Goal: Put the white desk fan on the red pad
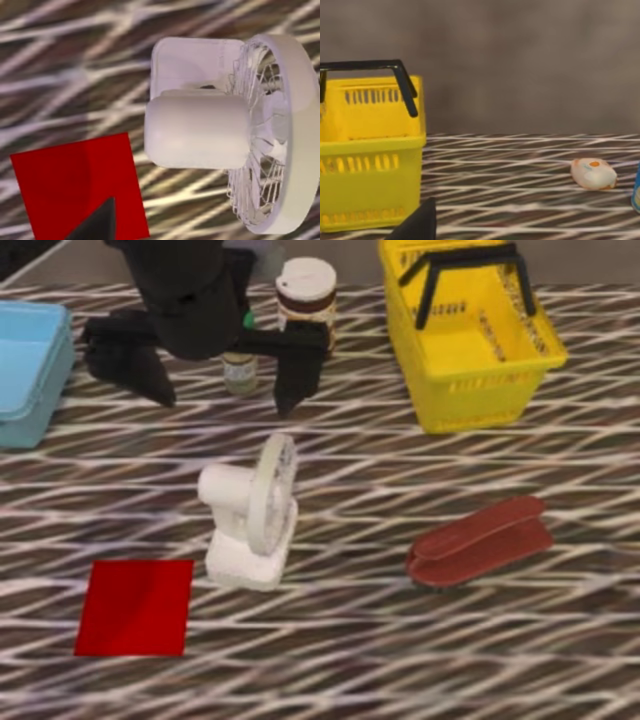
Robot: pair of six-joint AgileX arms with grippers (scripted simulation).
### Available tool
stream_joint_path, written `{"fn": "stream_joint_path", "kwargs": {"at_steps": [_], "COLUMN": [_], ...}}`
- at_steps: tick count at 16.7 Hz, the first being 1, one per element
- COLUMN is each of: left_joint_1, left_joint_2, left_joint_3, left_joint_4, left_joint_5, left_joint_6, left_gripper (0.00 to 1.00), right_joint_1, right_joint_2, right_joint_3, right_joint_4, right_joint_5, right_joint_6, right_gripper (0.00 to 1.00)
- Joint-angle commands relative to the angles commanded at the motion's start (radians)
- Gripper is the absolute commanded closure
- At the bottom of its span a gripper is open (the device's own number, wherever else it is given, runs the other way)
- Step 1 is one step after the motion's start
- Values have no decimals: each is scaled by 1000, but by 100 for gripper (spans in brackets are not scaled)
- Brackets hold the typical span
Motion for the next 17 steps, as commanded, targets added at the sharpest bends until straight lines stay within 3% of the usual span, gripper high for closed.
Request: {"fn": "stream_joint_path", "kwargs": {"at_steps": [4,9,17], "left_joint_1": [-48,-56,-53], "left_joint_2": [173,198,184], "left_joint_3": [160,180,-1], "left_joint_4": [-127,-146,20], "left_joint_5": [0,0,0], "left_joint_6": [-29,-33,-30], "left_gripper": [0,0,0], "right_joint_1": [0,0,0], "right_joint_2": [0,0,0], "right_joint_3": [0,0,0], "right_joint_4": [0,0,0], "right_joint_5": [0,0,0], "right_joint_6": [0,0,0], "right_gripper": [0,0,0]}}
